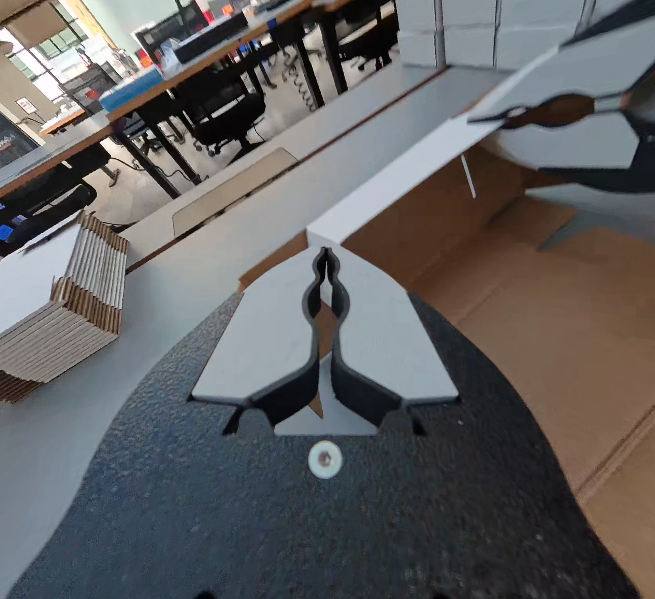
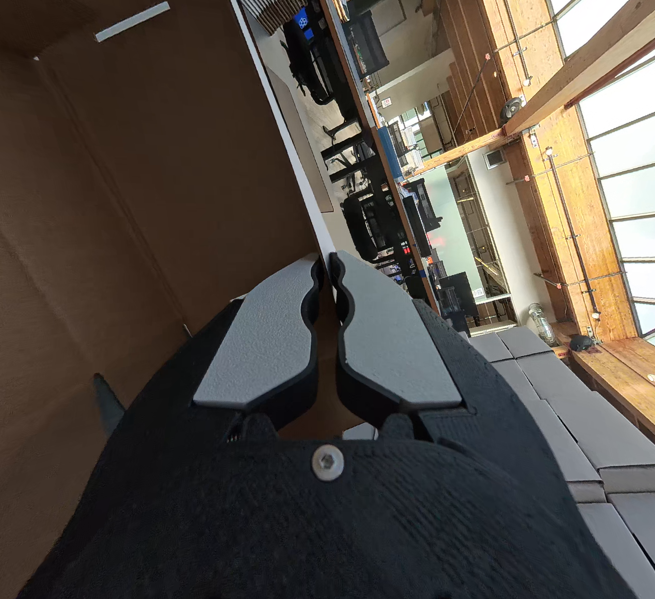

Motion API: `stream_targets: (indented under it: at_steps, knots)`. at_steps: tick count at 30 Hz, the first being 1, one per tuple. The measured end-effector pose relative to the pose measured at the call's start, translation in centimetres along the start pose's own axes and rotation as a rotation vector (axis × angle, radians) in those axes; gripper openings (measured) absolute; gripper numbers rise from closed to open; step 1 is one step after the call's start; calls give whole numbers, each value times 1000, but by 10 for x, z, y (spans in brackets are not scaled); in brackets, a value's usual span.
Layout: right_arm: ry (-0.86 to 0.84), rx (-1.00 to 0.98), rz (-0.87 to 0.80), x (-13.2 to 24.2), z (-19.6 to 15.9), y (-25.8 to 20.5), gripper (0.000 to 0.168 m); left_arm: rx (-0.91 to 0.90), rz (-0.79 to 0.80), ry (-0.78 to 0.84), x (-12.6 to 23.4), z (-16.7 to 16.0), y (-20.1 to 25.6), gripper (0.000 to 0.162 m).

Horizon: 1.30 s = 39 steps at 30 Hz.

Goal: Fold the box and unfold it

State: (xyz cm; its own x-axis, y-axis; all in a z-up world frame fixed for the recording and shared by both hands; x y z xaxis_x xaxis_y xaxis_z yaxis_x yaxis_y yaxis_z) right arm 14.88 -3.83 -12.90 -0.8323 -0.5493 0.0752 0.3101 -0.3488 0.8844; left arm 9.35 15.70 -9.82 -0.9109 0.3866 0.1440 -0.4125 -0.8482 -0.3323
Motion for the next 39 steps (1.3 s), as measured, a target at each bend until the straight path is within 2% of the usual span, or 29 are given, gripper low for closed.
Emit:
stream_targets:
  at_steps: [3, 5, 6, 7, 9, 14, 18, 19, 20, 21, 24, 27, 30, 33, 36, 39]
  knots:
    - [10, 69, -20, 6, 2, -2, 3, 117, 122, 135, 14, 15, -56, 0]
    - [17, 104, -36, 9, 3, -4, 3, 104, 149, 73, 8, 0, -86, 0]
    - [18, 118, -38, 11, 3, -5, 3, 88, 128, 19, 1, -10, -95, 0]
    - [18, 131, -38, 12, 4, -5, 3, 75, 87, -36, -7, -21, -100, 10]
    - [11, 149, -30, 14, 6, -4, 3, 48, -12, -136, -22, -40, -99, 19]
    - [-23, 199, -14, 20, 10, -6, 3, -28, -186, -240, -43, -62, -82, 41]
    - [-94, 206, -11, 22, 14, -9, 4, -2, -208, -266, -39, -65, -74, 33]
    - [-125, 192, -13, 21, 16, -10, 4, 21, -213, -270, -37, -66, -70, 23]
    - [-157, 180, -19, 20, 18, -10, 5, 40, -218, -271, -34, -66, -64, 3]
    - [-190, 176, -23, 18, 20, -10, 4, 45, -180, -266, -32, -66, -59, 0]
    - [-266, 178, -35, 13, 23, -12, 4, 35, 24, -294, -25, -64, -50, 0]
    - [-269, 149, -55, 11, 22, -12, 4, 41, 106, -297, -17, -60, -40, 0]
    - [-272, 102, -45, 12, 25, -9, 3, 61, 52, -229, -10, -55, -24, 0]
    - [-287, 152, -51, 13, 27, -12, 4, 94, -11, -207, -10, -48, -3, 0]
    - [-276, 153, -49, 15, 27, -12, 4, 92, -3, -222, -9, -46, -1, 0]
    - [-267, 164, -36, 16, 26, -11, 4, 137, -112, -207, -5, -50, -7, 2]
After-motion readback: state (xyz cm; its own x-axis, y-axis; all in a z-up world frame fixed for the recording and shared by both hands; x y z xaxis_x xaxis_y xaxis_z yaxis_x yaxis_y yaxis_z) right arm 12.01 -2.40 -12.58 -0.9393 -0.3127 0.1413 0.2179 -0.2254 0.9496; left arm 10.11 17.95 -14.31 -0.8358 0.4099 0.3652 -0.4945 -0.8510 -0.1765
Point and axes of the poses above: each gripper's, where its closed fingertips meet, x back along the fingers, z out of its top, y = z × x across the jaws, the point moved 7 cm from there along x, back along the fingers, and after that the axes turned 7 degrees about y, right-handed, at the moved point
